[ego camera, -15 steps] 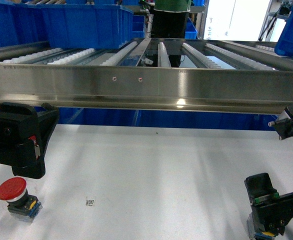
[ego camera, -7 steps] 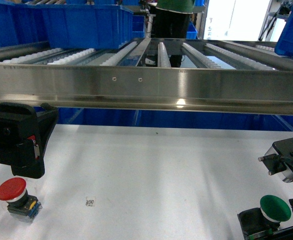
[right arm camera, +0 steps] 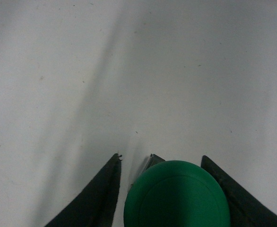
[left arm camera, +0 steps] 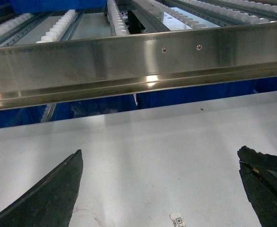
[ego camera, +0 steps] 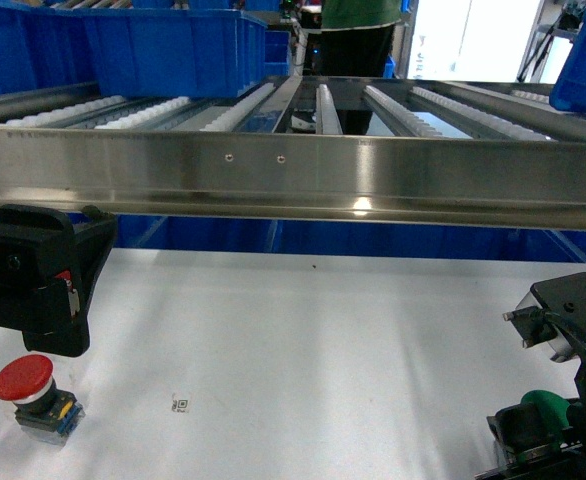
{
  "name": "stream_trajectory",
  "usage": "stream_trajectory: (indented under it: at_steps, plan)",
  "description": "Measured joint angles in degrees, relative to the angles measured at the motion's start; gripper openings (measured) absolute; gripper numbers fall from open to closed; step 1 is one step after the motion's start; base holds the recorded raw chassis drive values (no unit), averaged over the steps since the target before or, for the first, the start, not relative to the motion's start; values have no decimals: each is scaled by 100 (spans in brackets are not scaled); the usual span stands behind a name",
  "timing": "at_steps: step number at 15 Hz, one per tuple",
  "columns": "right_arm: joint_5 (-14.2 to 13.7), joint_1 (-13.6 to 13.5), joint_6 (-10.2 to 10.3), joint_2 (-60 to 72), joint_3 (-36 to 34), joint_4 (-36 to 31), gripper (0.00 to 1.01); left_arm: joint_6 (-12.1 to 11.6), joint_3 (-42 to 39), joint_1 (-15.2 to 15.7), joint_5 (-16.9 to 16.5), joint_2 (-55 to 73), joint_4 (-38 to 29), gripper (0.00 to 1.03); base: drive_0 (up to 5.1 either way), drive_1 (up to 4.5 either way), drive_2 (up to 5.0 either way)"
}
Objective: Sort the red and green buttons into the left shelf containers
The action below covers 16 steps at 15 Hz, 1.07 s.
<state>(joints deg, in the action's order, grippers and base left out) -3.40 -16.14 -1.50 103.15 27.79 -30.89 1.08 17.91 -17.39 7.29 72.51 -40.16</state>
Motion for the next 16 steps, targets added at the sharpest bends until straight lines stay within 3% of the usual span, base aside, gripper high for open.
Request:
stream_trajectory:
  at_steps: [1, 2, 6, 10, 12, 16]
  plan:
    - [2, -4, 2, 0, -2, -2, 37, 0, 0, 0, -2, 0, 0, 98, 0, 0, 0]
    - [20, -4, 0, 0, -9, -9, 34, 0, 0, 0, -2, 0, 0, 98, 0, 0, 0]
    - [20, -28, 24, -33, -229, -304, 33, 0, 0, 0, -2, 0, 0, 98, 0, 0, 0]
    - [20, 356, -59, -1193, -815, -745, 33, 0, 0, 0, -2, 0, 0, 98, 0, 0, 0]
    - [24, 391, -111, -1873, -1027, -629, 33, 0, 0, 0, -2, 0, 0, 98, 0, 0, 0]
    - [103, 428, -192, -4089, -1641, 245, 33, 0, 0, 2, 2, 0, 0, 98, 0, 0, 0]
